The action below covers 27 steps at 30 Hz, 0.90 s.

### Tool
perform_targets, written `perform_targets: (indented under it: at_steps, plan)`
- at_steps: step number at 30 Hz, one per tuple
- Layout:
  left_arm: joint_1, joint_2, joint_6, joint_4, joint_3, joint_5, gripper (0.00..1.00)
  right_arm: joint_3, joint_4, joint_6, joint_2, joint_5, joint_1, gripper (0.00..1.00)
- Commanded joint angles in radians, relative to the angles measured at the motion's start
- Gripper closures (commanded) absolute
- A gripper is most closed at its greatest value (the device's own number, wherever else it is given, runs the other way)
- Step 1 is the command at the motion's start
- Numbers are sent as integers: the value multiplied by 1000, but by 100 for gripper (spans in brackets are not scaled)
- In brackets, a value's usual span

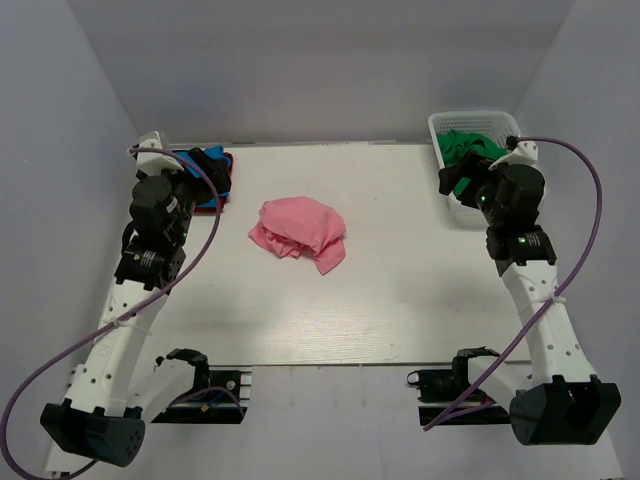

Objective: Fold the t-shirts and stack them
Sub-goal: Flatten out the tshirt

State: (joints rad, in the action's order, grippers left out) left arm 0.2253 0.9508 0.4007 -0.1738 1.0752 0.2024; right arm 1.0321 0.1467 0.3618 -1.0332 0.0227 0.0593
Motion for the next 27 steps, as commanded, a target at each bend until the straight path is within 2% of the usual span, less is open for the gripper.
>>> perform_targets:
  at_steps: [1, 4, 5, 8, 11, 14, 16, 19, 23, 27]
  plan:
    - [-4, -44, 33, -73, 6, -9, 1, 14, 31, 5, 7, -76, -1, 9]
    - [-4, 61, 56, -206, 86, -21, 1, 0, 34, -52, -17, -156, -3, 9]
    - [-4, 119, 56, -228, 113, -76, 1, 5, 37, -57, -24, -156, -1, 9]
    - [-4, 207, 56, -250, 114, -214, 1, 32, 95, -78, -73, -112, -1, 9]
    - [19, 262, 75, -263, 68, -253, 1, 63, 169, -118, -145, -132, 4, 9]
    - [19, 353, 95, -263, 58, -374, 1, 54, 183, -115, -209, -293, 11, 9]
    - [19, 396, 86, -277, 45, -403, 1, 28, 179, -115, -231, -345, 31, 9]
    - [28, 434, 86, -286, -9, -445, 1, 5, 188, -127, -292, -360, 95, 9]
    - [28, 434, 96, -286, -118, -420, 1, 22, 212, -153, -364, -353, 191, 9]
    - [46, 468, 116, -222, -190, -429, 6, 37, 217, -173, -457, -314, 312, 9]
